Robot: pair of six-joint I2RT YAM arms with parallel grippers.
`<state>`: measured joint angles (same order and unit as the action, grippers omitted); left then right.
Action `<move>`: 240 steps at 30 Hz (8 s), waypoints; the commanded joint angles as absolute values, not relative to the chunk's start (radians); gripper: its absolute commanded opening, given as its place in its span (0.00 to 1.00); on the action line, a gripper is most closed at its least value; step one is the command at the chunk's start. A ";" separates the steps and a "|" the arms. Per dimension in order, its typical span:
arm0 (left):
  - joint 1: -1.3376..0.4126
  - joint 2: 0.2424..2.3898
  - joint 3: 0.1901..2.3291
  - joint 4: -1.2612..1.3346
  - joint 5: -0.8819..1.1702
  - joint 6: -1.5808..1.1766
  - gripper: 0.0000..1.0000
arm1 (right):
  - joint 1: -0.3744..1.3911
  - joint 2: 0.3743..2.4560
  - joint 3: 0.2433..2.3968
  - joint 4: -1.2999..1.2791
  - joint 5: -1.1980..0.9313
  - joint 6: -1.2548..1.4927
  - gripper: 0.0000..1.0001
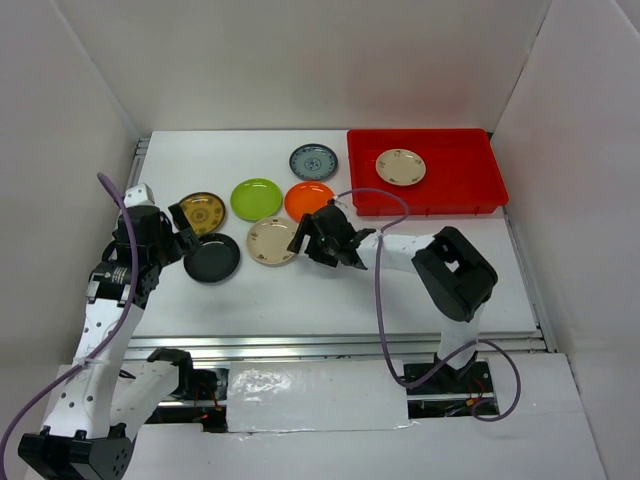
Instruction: Place the plates into the plastic bin on the countertop
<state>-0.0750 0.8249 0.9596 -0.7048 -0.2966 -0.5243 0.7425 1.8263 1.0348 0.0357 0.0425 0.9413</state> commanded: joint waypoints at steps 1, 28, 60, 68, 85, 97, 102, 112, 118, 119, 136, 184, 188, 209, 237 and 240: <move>-0.072 0.818 0.976 -0.678 -0.261 -0.505 0.99 | 0.732 1.905 1.091 0.140 0.035 0.989 0.88; -0.072 0.798 0.973 -0.672 -0.241 -0.494 0.99 | 0.658 2.013 1.224 0.037 -0.089 1.038 0.00; -0.072 0.839 0.971 -0.660 -0.201 -0.477 0.99 | -0.153 2.008 1.664 -0.342 -0.206 0.735 0.00; -0.072 0.839 0.968 -0.660 -0.206 -0.477 0.99 | -0.150 2.040 1.677 -0.305 -0.278 0.726 0.56; 0.071 0.977 0.970 -0.770 -0.325 -0.793 0.99 | 0.498 1.643 1.275 -0.114 -0.267 0.699 1.00; 0.094 0.874 0.897 -0.778 -0.365 -0.813 0.99 | 0.793 2.139 1.543 0.009 -0.353 0.802 0.89; 0.095 0.877 0.908 -0.767 -0.316 -0.759 0.99 | 0.805 2.308 1.740 -0.134 -0.382 0.808 0.82; 0.100 0.845 0.948 -0.767 -0.310 -0.741 0.99 | 0.818 2.444 1.945 -0.330 -0.394 0.790 0.60; 0.101 0.844 0.956 -0.756 -0.304 -0.712 0.99 | 0.830 2.517 2.052 -0.416 -0.449 0.772 0.54; 0.103 0.845 0.957 -0.750 -0.308 -0.704 0.99 | 0.836 2.525 2.063 -0.422 -0.454 0.772 0.54; 0.144 0.907 1.018 -0.744 -0.296 -0.744 0.99 | 0.821 2.277 1.740 -0.141 -0.460 0.856 0.00; 0.258 1.718 1.068 -0.255 -0.038 -0.979 0.94 | -0.121 1.914 1.645 -0.241 -0.558 0.749 1.00; 0.230 1.775 1.068 -0.235 -0.069 -0.989 0.82 | -0.078 1.760 1.507 -0.158 -0.604 0.764 1.00; 0.229 1.547 0.997 -0.417 -0.354 -1.125 0.00 | 0.242 1.488 1.264 -0.110 -0.589 0.683 1.00; -0.127 1.393 1.132 -0.233 0.373 -0.758 0.00 | 0.529 1.862 1.339 0.073 -0.448 0.715 0.02; -0.126 1.431 1.158 -0.216 0.354 -0.764 0.02 | 0.515 1.795 1.286 0.089 -0.417 0.730 0.00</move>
